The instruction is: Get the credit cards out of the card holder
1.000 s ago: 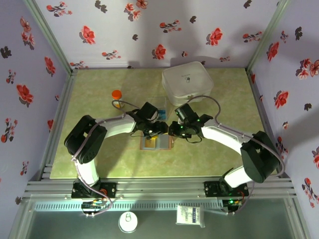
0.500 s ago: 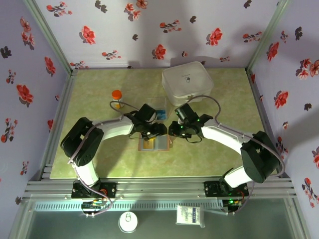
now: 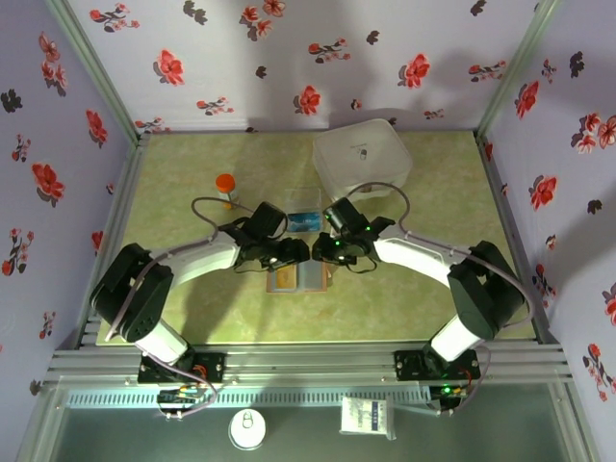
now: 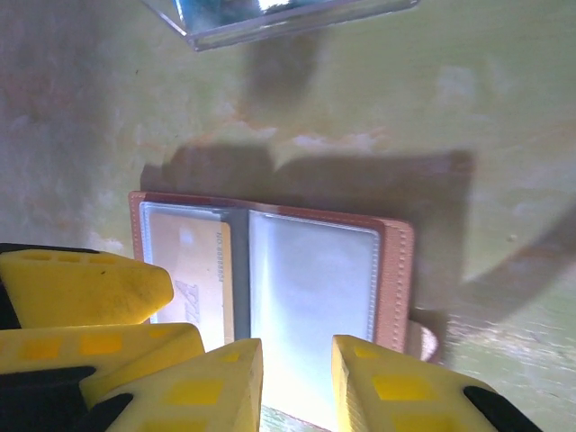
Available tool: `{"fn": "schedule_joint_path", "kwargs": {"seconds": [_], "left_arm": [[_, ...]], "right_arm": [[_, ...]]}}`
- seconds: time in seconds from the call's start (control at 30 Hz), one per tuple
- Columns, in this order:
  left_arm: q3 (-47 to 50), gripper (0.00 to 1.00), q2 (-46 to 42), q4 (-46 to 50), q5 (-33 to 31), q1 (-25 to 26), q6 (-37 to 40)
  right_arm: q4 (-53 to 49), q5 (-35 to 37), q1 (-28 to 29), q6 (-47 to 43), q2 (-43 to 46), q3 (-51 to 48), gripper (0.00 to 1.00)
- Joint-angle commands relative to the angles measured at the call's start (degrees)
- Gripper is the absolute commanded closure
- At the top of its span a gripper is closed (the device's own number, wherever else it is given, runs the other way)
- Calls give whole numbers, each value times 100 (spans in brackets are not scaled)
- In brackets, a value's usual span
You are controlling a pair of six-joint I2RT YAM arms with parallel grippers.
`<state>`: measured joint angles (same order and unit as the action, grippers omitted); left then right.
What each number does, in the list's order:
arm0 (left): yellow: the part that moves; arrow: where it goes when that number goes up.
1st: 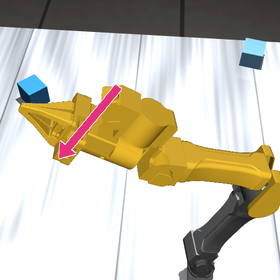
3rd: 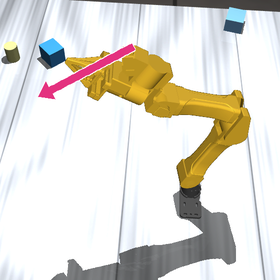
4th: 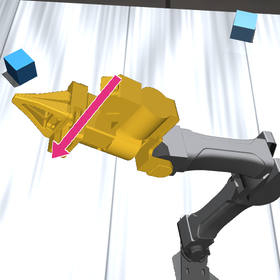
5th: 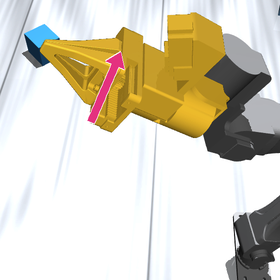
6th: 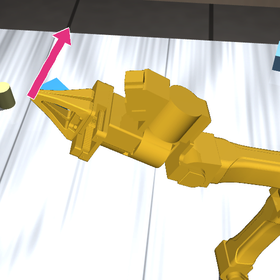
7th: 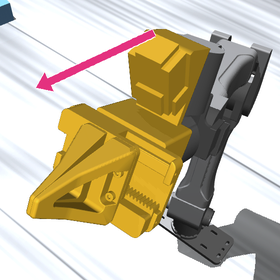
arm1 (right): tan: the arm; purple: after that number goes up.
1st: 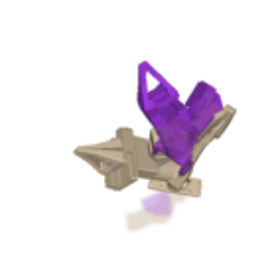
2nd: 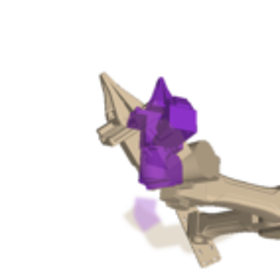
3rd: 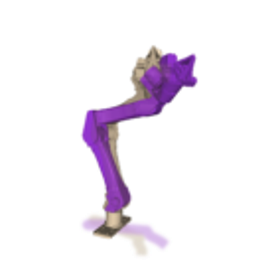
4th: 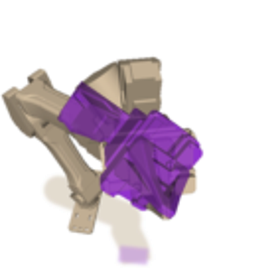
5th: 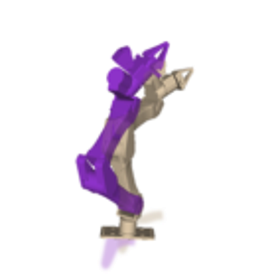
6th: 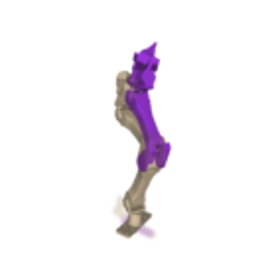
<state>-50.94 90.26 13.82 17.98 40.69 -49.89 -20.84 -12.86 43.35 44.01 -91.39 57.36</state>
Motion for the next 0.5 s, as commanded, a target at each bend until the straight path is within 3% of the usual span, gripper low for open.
{"fn": "schedule_joint_path", "kwargs": {"seconds": [0.0,0.17,0.33,0.47], "left_arm": [[263,44,-234,81,-166,-132,119],[658,58,-450,36,-259,-283,54],[932,82,-520,-20,-254,-428,51],[1128,91,-567,-168,-249,-497,64]], "right_arm": [[72,-67,158,90,-231,297,72],[63,-142,334,108,-512,570,74],[152,-237,415,186,-717,664,74],[197,-311,450,221,-851,715,74]]}}
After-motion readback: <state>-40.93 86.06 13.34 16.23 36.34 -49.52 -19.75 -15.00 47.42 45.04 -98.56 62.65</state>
